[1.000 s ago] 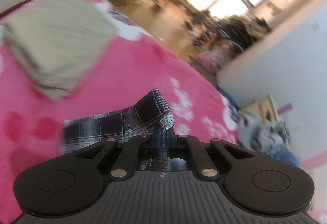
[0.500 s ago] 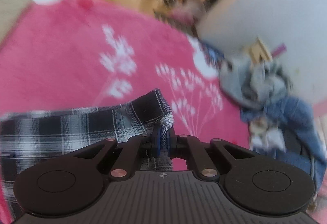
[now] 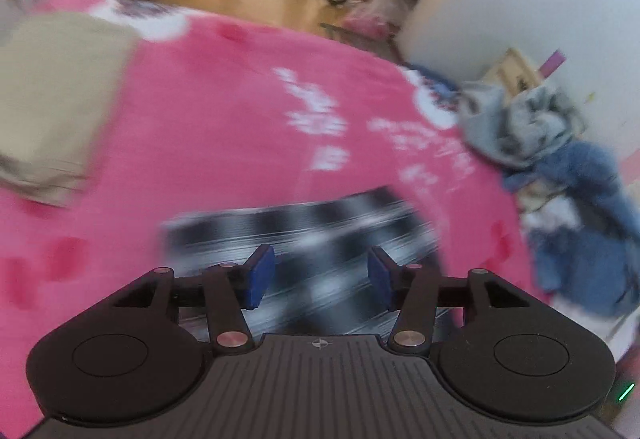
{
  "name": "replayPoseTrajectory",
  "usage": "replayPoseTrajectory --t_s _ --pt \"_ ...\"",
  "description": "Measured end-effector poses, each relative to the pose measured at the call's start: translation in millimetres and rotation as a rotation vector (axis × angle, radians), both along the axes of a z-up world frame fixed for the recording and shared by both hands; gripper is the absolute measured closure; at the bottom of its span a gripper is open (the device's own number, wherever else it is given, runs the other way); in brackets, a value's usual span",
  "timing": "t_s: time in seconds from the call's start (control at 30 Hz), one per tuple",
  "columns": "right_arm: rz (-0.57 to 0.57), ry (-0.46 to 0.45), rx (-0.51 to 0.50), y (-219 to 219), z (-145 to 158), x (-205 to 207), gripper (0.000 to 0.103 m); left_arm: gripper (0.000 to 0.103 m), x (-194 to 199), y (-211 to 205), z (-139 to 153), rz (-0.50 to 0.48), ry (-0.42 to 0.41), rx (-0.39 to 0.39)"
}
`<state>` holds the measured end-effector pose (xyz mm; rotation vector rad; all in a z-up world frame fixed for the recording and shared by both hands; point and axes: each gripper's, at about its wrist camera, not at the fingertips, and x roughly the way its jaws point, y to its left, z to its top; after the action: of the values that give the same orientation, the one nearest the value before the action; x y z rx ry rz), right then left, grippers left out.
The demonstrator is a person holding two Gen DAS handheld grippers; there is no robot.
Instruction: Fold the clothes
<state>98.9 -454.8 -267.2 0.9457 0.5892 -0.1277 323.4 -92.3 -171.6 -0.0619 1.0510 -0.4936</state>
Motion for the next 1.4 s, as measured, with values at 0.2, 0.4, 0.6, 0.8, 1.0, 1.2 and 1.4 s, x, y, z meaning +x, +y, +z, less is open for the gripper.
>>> replayPoseTrajectory --t_s 0.2,0.4,0.6,0.8,1.0,1.2,1.4 --pt "0.377 -0.065 -0.245 39.3 36.6 31.5 0.061 0.05 -42.2 34.0 -31.2 0.002 0.109 0.043" --pt "0.517 0.185 -0.488 63.6 12.3 68.5 0.062 0.05 -78.9 32.4 -79.2 0.033 0.195 0.041" --pt "0.499 0.068 -0.535 61.4 70.7 81.3 0.063 0.05 -77.7 40.2 -69.6 0.063 0.128 -0.029" --pt "0.569 -0.085 -0.65 91.1 89.1 146.0 0.065 0.05 -73.3 15.1 -88.9 0.025 0.089 0.043" --pt "0.58 0.192 -0.664 68.9 0.9 189.8 0.068 0.05 -75.5 10.4 -102.0 0.05 0.098 0.036" --pt "0.549 0.058 -0.612 54.8 54.9 195.5 0.079 0.047 -72.4 13.7 -108.5 0.043 0.105 0.027" --pt "0.567 0.183 -0.505 47.9 5.1 264.2 0.085 0.045 -73.3 14.4 -113.7 0.028 0.099 0.029"
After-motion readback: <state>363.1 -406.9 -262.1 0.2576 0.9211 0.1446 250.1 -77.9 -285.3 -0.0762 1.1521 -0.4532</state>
